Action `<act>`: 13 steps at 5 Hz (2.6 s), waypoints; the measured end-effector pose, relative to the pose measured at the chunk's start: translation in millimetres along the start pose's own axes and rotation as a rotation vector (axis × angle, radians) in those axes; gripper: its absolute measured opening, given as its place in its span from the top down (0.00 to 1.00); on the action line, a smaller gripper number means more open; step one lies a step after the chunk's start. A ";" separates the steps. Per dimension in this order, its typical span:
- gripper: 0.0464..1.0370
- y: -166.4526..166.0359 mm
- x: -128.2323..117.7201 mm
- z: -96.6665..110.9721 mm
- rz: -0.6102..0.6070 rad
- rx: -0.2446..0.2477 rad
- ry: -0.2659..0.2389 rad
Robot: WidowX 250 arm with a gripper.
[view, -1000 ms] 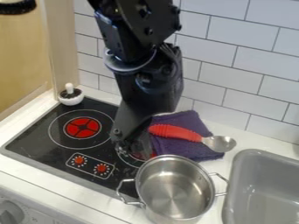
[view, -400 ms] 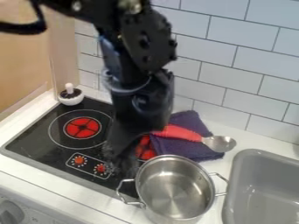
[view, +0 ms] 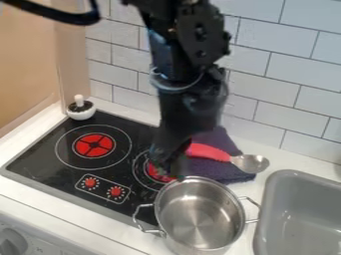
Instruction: Take the red spoon and put it on the upper left side of the stove
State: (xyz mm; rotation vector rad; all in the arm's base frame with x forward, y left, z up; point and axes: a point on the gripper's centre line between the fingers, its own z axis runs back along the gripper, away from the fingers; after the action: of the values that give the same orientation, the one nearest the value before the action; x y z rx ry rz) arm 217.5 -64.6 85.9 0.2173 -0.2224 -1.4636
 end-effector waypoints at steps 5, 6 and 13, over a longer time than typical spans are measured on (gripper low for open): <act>0.04 58.6 19.2 -58.1 0.061 -0.078 0.081; 0.04 67.5 18.7 -67.6 0.080 -0.090 0.091; 0.71 75.3 8.8 -94.3 0.116 -0.128 0.114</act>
State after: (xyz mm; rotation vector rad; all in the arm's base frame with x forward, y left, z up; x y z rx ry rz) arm 316.7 -65.3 16.5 0.1807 -0.0474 -1.3406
